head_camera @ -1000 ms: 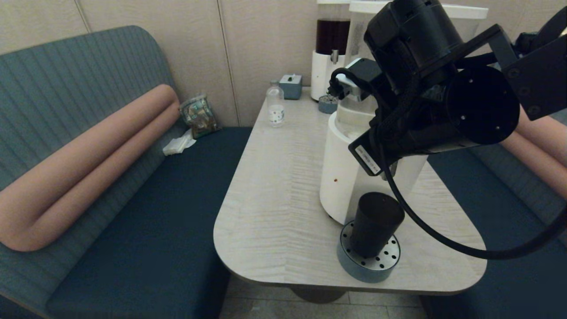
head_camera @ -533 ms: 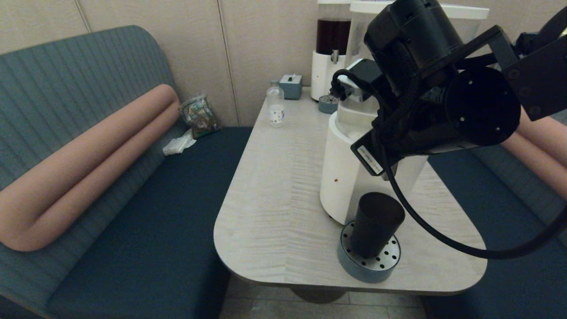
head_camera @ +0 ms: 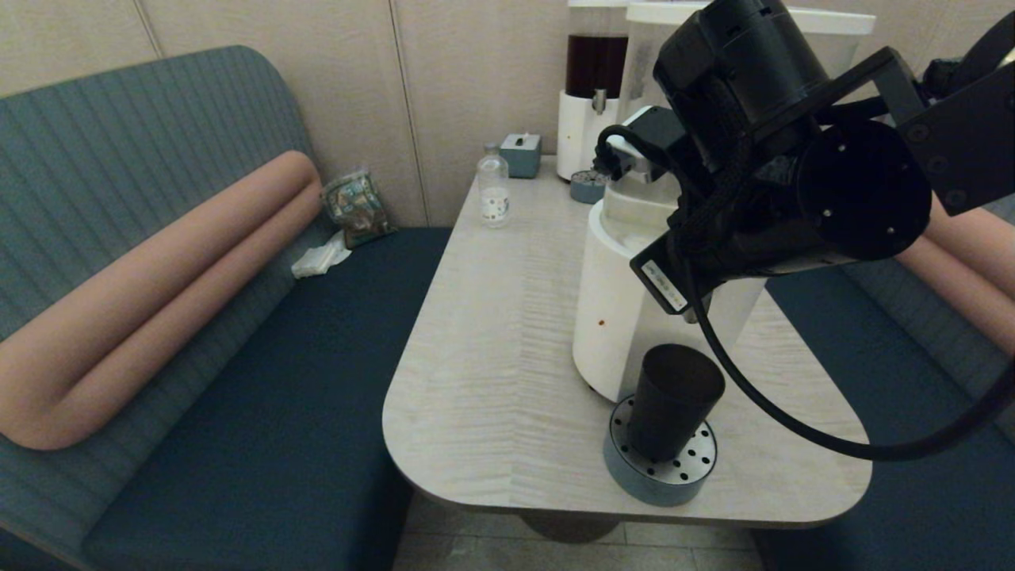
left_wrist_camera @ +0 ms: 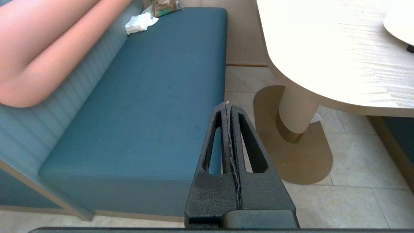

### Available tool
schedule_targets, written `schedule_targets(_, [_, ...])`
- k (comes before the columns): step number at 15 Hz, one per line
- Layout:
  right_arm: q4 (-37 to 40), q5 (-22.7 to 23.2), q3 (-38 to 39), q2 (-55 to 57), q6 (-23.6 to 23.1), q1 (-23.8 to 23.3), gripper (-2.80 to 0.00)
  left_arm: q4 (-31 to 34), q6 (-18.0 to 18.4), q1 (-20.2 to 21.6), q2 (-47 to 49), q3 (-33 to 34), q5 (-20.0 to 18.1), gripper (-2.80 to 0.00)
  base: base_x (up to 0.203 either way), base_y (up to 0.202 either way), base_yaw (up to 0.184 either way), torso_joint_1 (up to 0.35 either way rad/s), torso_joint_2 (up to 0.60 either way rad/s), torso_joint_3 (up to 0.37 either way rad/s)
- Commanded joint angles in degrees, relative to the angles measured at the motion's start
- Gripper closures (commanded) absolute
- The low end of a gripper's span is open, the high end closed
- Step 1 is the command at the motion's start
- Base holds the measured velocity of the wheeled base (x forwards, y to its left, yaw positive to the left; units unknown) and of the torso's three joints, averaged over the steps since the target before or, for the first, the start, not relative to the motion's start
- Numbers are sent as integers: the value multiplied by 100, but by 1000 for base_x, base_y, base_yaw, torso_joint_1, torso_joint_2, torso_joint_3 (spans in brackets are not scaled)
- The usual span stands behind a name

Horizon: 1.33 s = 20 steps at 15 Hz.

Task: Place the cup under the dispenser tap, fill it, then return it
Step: Turn off the faucet

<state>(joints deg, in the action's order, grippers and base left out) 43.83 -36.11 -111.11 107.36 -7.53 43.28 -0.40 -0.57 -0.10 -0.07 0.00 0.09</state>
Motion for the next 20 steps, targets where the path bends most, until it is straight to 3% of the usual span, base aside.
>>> schedule_targets(1, [37, -51, 1, 13, -3, -3, 0, -4, -4, 1, 7, 0, 0, 0, 0, 0, 0, 0, 0, 0])
schedule_targets(20, [-261, 218, 8, -629, 6, 310, 0, 5, -4, 1, 7, 0, 0, 0, 0, 0, 0, 0, 0, 0])
